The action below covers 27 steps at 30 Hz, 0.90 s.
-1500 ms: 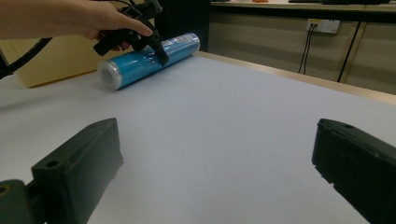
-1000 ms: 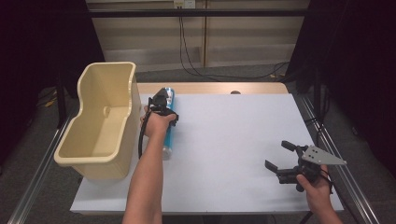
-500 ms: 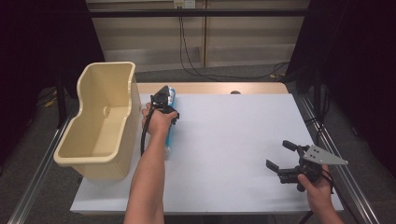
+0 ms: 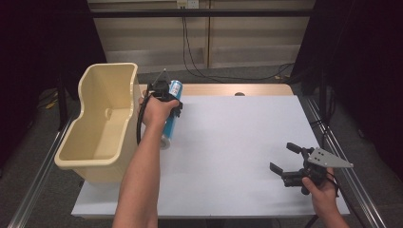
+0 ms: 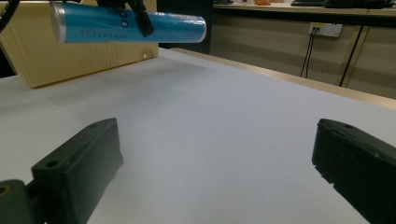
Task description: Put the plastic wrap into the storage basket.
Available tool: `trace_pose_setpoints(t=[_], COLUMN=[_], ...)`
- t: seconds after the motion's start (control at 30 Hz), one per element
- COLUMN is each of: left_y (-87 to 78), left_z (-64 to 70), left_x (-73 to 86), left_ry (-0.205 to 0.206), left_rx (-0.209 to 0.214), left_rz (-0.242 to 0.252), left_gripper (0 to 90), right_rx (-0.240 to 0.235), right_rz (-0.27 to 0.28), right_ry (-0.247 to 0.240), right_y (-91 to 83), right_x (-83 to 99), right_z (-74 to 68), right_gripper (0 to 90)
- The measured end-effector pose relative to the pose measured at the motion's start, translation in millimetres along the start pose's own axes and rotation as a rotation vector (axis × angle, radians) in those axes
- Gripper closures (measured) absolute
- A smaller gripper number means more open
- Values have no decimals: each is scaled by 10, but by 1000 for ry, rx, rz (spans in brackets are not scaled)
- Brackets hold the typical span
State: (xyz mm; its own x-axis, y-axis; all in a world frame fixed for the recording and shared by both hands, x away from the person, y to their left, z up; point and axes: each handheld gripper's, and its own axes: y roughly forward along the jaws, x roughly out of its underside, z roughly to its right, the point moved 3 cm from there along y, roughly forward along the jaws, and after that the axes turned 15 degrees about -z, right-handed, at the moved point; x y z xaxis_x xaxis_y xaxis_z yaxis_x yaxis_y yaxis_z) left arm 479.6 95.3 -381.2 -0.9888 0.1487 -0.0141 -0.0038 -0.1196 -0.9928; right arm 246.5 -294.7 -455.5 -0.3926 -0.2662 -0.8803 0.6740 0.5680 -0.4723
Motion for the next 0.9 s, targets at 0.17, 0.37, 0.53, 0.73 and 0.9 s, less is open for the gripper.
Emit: trace_pose_setpoints(t=[0.17,0.37,0.53,0.73,0.9], left_y=[-274,-535,-742,-961,-1121], left_z=[2,-69,-155,-289,-478], left_x=[75,201,309,431,576], left_ry=[21,30,63,65,57], left_rx=[16,24,10,12,5], left_rz=[12,29,35,53,69], left_gripper=[323,323,323,322,322], right_rx=[2,0,0,0,-2], right_rz=[7,6,4,3,-1], right_ry=[3,3,4,6,4], right_y=[-9,-8,1,2,9], right_x=[-4,-4,-7,-7,-3], right_z=[-2,-6,-16,-17,-21], right_gripper=[10,10,10,9,10])
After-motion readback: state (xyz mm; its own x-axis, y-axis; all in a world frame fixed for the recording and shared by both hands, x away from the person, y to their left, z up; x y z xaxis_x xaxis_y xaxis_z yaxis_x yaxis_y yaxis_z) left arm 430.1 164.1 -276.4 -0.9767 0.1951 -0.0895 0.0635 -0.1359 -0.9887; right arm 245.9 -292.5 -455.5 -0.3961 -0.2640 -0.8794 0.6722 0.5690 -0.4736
